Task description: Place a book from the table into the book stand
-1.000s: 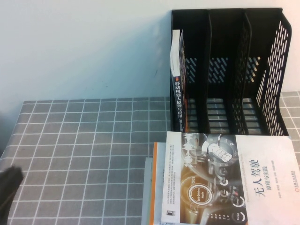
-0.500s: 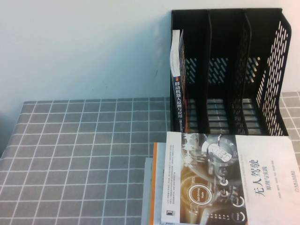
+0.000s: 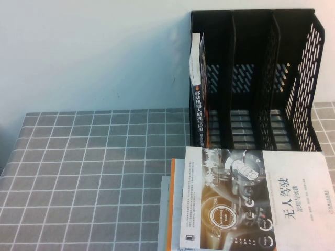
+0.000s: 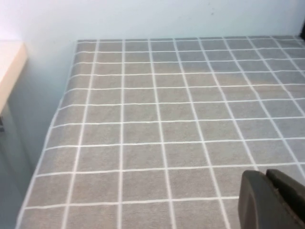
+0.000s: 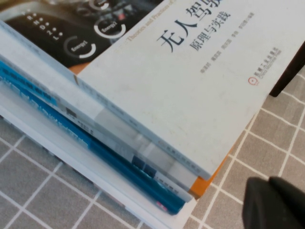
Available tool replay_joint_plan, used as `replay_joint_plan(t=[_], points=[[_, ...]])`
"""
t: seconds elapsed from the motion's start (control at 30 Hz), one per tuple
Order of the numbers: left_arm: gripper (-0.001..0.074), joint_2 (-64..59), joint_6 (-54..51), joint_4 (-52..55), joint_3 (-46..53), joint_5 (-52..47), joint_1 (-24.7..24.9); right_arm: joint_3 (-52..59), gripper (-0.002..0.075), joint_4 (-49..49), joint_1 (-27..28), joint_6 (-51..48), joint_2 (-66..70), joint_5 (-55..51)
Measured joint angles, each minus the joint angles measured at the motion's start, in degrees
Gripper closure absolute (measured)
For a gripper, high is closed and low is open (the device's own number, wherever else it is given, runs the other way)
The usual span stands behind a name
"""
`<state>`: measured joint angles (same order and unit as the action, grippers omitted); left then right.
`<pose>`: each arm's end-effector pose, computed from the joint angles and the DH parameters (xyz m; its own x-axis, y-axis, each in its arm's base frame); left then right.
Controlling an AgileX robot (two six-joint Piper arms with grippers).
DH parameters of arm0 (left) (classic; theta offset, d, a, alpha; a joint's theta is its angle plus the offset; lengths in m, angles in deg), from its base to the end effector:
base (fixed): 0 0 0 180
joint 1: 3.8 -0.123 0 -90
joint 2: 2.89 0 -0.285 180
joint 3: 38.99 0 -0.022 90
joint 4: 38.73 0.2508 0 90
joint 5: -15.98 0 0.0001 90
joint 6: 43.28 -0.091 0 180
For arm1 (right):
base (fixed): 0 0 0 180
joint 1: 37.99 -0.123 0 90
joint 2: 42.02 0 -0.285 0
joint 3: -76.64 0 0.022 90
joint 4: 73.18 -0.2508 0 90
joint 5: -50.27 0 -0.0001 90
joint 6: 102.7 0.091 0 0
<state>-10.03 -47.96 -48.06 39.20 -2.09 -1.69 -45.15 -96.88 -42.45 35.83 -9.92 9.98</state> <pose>0.0536 -0.0066 0.1800 -0.2335 -0.0645 -0.9702 0.0688 0.9942 -0.0827 0.0765 0.0297 0.2408 -0.4580 -0.4135 -0.7869 -0.4969 0.8531 -0.1590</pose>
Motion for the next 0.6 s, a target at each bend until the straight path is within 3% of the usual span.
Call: replay_joint_plan(t=[0.17,0.6], points=[[0.0737,0.0,5.9,2.9,0.0,-0.1,2.8,0.0,0.0729,-0.2,0.0,0.0,0.0,0.0],[0.0737,0.0,8.5,4.4,0.0,-0.1,2.9,0.0,0.0729,-0.4,0.0,-0.1,0.0,0.0]])
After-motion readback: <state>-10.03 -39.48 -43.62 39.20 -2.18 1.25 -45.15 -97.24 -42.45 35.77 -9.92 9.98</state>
